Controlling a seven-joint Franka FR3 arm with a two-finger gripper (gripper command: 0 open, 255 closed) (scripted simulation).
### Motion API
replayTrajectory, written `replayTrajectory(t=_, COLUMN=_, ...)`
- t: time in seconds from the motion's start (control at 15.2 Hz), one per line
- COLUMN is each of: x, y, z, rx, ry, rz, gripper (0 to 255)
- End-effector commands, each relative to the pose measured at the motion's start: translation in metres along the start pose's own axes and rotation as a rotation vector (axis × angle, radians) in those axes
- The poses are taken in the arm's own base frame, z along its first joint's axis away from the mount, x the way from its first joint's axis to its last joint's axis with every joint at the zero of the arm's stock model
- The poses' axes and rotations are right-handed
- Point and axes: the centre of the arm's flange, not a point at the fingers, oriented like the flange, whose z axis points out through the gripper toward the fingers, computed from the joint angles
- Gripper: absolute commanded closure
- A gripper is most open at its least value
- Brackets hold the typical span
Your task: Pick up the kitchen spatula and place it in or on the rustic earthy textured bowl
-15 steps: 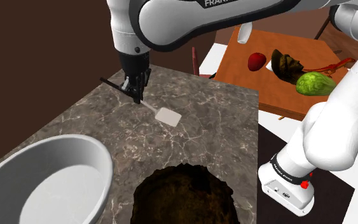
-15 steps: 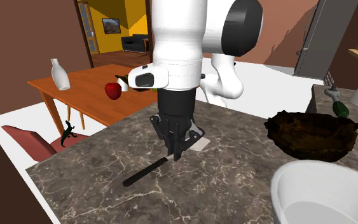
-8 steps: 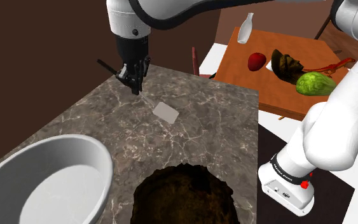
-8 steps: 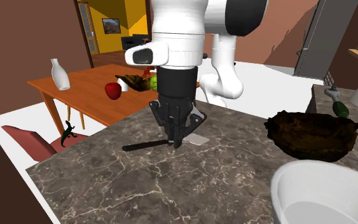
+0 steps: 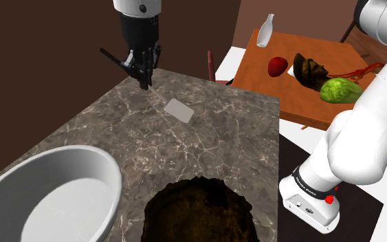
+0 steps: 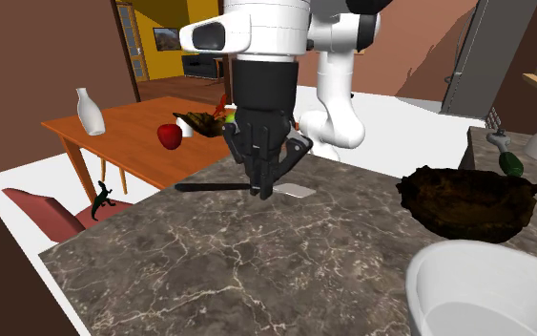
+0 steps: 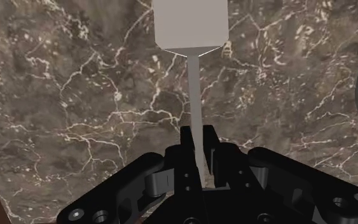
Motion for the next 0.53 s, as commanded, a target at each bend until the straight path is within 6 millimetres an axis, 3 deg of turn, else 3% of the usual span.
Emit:
replayTrajectory(t=0.0, x=0.001, y=0.000, z=-0.010, rx=0.000, ry=-0.001, rz=0.000, gripper=255)
replayTrajectory(t=0.46, x=0.003, y=0.000, z=-0.047, rx=0.000, ry=-0.001, rz=0.000, gripper=255)
